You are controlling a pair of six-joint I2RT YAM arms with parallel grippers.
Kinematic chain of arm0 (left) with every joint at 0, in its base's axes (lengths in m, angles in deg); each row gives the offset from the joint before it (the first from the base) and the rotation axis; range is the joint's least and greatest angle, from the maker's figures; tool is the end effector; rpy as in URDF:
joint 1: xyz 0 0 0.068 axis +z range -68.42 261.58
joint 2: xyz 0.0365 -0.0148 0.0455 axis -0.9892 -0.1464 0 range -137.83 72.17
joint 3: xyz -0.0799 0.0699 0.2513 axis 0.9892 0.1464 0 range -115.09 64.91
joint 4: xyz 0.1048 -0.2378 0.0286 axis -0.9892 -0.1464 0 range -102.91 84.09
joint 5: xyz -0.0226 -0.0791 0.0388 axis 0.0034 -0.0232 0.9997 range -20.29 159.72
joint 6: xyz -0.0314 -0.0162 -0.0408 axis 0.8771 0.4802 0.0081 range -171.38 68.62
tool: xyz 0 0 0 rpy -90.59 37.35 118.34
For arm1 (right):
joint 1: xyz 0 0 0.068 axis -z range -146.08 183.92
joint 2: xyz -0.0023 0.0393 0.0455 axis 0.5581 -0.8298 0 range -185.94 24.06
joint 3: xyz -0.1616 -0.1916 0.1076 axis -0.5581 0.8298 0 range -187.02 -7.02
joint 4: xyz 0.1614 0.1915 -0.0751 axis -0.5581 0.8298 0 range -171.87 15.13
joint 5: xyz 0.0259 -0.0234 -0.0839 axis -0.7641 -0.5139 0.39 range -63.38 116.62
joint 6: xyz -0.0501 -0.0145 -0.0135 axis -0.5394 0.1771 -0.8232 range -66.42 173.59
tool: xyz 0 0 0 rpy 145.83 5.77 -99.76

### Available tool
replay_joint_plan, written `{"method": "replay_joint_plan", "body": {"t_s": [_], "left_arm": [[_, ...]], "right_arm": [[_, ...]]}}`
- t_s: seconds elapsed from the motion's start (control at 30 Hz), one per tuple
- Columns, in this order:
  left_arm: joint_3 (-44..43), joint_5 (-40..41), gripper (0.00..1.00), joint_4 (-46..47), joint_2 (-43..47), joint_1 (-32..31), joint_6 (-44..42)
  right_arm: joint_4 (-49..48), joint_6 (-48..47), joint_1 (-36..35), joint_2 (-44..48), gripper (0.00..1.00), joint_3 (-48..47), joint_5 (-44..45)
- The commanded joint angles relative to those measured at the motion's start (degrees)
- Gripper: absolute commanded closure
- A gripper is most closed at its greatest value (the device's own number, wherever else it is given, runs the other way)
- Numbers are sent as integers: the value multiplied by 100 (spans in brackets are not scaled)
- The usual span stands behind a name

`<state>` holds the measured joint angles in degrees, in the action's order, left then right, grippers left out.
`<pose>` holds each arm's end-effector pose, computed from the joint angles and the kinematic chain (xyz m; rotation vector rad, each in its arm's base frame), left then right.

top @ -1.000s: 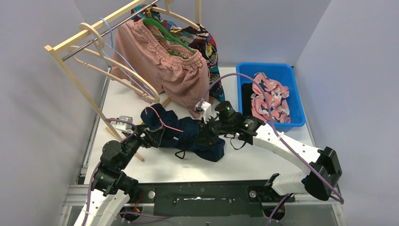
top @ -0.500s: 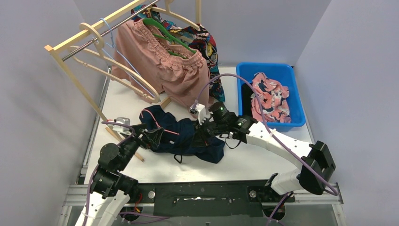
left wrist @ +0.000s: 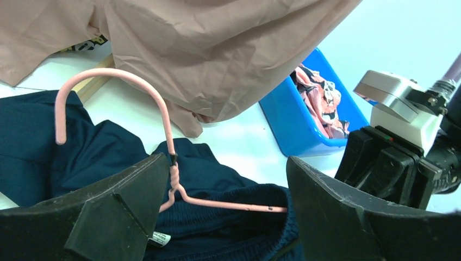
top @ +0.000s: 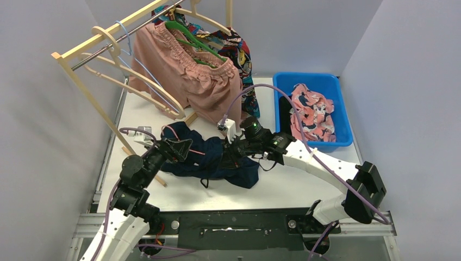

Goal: Remove the shorts from the hanger

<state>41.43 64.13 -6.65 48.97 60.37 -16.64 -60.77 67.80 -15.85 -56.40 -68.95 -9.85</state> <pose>0.1214 -0.0507 0.2779 -0.1145 1.6383 -0.8342 0.1819 0.2478 0.2874 -1.0924 2.1827 1.2748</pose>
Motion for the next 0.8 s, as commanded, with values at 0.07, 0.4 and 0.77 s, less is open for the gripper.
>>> {"method": "replay_joint_plan", "body": {"t_s": [0.07,0.4,0.77], "left_arm": [[-131,493,24,282,-5,21,214],[-690,437,57,-462,-861,21,-64],[-819,343,87,-458,-733,21,-209]], "right_arm": [[-572,71,-78,215,100,-345,-98],[-804,222,-93,418,100,-120,-22],[-511,184,-107,531,95,11,107]]}}
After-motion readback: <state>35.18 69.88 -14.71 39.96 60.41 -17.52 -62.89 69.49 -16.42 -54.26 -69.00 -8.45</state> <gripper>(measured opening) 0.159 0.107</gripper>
